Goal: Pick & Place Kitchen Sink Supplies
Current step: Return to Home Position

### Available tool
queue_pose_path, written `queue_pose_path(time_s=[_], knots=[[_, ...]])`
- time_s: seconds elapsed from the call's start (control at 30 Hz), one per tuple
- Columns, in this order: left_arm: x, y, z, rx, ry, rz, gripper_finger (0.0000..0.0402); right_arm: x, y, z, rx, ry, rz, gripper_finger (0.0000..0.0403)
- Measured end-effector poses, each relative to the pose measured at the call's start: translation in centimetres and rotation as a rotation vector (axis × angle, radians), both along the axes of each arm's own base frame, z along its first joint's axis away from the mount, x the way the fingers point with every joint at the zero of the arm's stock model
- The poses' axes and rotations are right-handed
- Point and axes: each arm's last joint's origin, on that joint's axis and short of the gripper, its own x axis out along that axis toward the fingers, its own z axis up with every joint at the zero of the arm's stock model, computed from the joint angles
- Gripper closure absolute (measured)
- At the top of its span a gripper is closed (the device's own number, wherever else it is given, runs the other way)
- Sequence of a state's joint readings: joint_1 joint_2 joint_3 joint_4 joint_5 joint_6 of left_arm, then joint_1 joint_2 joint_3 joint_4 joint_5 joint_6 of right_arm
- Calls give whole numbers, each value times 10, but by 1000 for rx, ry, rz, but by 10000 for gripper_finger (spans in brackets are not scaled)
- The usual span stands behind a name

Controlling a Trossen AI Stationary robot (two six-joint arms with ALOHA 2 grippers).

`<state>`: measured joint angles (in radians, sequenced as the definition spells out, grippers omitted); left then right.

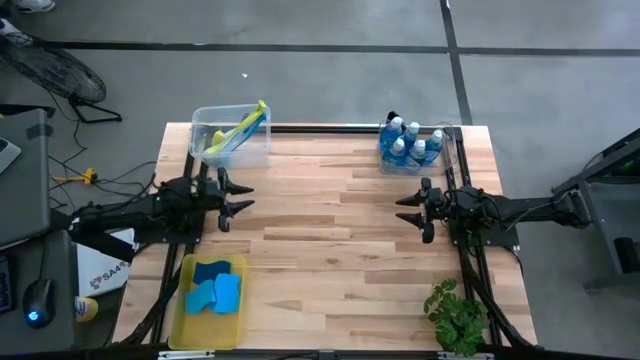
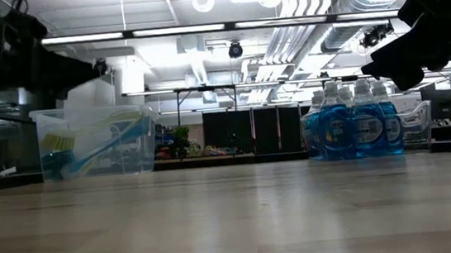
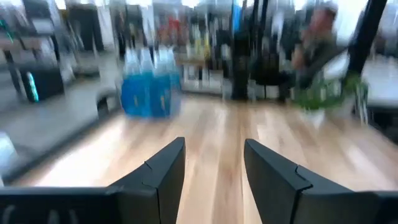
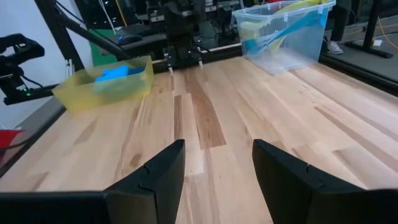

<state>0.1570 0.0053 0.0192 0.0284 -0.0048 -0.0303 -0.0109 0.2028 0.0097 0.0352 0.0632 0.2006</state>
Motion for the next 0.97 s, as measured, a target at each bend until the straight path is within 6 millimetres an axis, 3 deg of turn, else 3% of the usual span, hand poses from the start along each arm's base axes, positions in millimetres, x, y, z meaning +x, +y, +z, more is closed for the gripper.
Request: queue_pose_path(time_s=[0.97], knots=[[2,1,-4,-36,58,28,241,0,0,0,0,-2,-1,222]])
